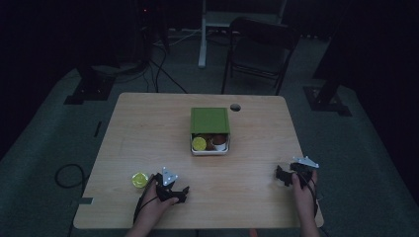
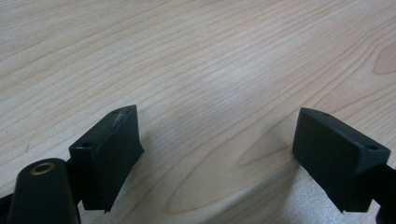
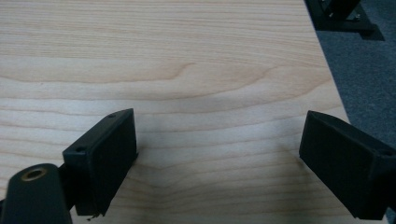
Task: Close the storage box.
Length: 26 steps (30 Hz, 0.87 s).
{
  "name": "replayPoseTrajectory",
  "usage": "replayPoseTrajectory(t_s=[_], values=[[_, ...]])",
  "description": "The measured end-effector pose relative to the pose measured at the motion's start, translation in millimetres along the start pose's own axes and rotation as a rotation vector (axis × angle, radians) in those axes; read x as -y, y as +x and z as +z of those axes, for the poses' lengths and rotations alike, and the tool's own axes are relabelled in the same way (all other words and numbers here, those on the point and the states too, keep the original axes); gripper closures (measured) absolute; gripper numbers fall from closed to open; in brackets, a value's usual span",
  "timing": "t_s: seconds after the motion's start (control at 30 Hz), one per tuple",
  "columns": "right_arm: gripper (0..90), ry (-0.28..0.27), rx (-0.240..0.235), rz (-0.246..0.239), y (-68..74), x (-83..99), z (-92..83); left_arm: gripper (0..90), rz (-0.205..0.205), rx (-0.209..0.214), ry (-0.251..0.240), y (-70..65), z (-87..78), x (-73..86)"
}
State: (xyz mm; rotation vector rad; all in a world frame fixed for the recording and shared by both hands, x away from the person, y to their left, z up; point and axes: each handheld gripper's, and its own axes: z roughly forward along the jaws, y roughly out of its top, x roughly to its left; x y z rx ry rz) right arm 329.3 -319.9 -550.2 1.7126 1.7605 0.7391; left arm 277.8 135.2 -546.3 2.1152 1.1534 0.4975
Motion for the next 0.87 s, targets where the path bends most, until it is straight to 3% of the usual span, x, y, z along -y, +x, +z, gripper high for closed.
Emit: replayPoseTrajectory(t_s=[0.17, 0.6, 0.87], values=[[10.9, 0.010, -0.058, -0.009, 2.8, -0.3, 0.9, 15.4, -0.003, -0.004, 0.000, -0.7, 0.0, 0.0], [10.9, 0.011, -0.099, -0.047, 5.0, -1.0, 1.6, 15.2, -0.010, -0.012, 0.002, -1.8, 0.2, -0.2], [10.8, 0.011, -0.100, -0.047, 5.2, -1.1, 1.7, 14.8, -0.014, -0.014, 0.003, -2.2, 0.4, -0.5]])
